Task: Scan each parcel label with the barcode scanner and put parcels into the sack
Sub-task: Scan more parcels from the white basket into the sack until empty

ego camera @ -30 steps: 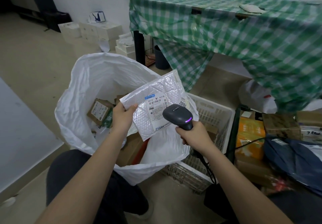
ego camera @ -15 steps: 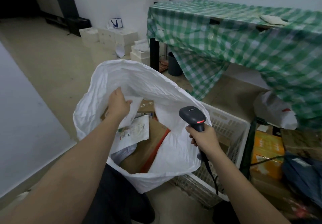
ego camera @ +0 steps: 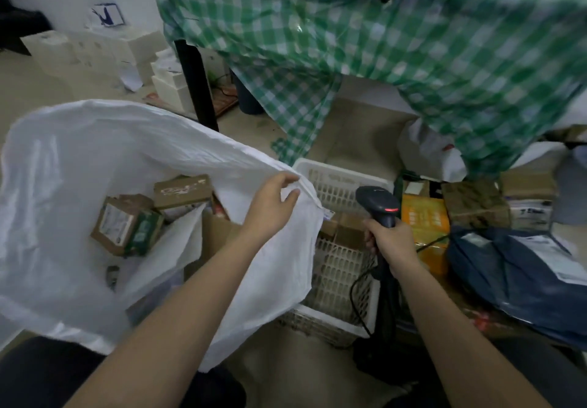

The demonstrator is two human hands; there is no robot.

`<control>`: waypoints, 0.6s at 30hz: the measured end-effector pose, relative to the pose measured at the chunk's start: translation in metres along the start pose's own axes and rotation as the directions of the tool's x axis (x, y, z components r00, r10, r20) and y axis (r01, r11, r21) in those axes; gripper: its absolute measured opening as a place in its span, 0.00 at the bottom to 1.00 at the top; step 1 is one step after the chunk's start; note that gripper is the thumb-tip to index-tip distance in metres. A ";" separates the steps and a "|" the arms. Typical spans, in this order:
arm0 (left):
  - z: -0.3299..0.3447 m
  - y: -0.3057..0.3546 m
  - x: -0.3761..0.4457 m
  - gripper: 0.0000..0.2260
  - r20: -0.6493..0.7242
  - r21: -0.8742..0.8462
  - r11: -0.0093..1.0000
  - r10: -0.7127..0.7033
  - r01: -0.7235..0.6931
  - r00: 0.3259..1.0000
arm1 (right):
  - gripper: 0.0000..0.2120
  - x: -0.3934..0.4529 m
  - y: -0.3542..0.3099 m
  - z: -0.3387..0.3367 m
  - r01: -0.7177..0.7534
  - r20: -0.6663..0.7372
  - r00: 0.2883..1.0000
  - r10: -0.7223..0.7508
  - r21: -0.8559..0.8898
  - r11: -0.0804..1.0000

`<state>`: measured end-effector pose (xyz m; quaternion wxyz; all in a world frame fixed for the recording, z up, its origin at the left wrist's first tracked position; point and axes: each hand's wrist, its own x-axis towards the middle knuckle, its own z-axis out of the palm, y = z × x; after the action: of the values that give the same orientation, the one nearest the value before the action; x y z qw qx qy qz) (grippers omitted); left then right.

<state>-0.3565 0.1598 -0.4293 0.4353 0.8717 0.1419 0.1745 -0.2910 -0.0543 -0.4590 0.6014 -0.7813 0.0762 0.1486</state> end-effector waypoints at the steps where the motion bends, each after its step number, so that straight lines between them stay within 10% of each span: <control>1: 0.015 0.005 0.009 0.12 0.030 -0.007 1.000 0.021 -0.021 0.999 | 0.06 0.012 0.003 -0.004 -0.016 -0.003 1.000 0.016 0.008 1.000; 18: 0.247 -0.122 0.169 0.22 0.419 0.264 0.957 -0.225 0.120 0.880 | 0.06 0.213 0.046 0.033 -0.144 -0.057 0.987 0.148 0.073 0.987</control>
<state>-0.1106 0.1230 -0.6352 0.3661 0.9166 0.1355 -0.0864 -0.1087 -0.0226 -0.5779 0.6126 -0.7569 0.1567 0.1653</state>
